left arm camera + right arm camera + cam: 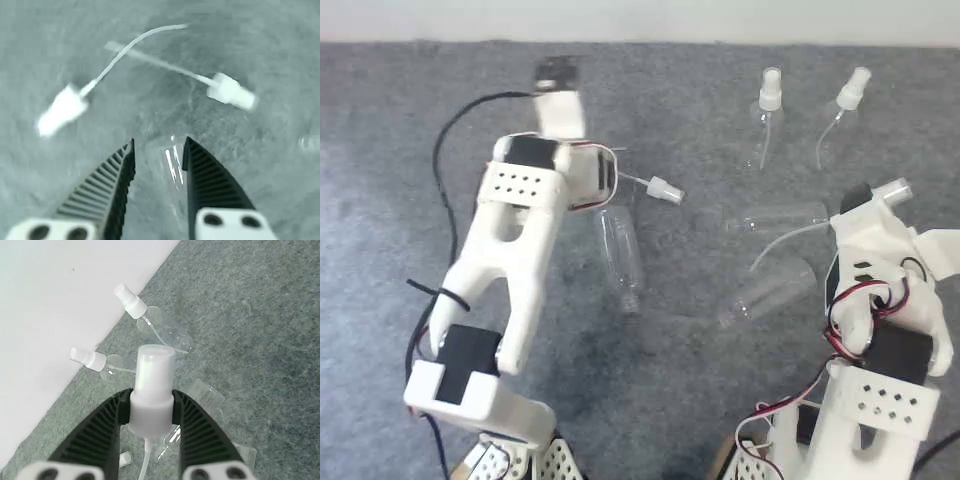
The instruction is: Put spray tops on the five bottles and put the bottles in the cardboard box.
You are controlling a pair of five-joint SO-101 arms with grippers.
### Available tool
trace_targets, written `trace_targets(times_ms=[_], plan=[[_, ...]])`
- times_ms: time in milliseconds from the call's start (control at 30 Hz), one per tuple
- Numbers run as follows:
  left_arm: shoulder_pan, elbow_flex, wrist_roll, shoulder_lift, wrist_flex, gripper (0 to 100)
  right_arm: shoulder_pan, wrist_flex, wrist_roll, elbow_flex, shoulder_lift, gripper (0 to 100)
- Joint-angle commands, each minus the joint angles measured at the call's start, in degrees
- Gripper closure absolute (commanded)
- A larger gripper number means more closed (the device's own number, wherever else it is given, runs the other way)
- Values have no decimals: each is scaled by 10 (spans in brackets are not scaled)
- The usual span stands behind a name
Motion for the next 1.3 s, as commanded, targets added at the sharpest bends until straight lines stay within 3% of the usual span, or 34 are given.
trace_targets(times_ms=[0, 200, 433, 633, 967, 1100, 1267], plan=[[19, -24, -105, -29, -36, 856, 3, -15, -5, -7, -11, 992], [57, -29, -178, -11, -43, 899, 3, -15, -5, -7, -11, 992], [64, -109, -243, 131, -21, 910, 3, -15, -5, -7, -11, 992], [60, -216, -296, 249, 54, 910, 3, -15, -5, -7, -11, 992], [-12, -402, -332, 364, 265, 913, 3, -15, -5, -7, -11, 992], [-35, -415, -333, 367, 326, 913, 3, -15, -4, -7, -11, 992], [-55, -353, -351, 365, 327, 933, 3, -15, -4, -7, -11, 992]])
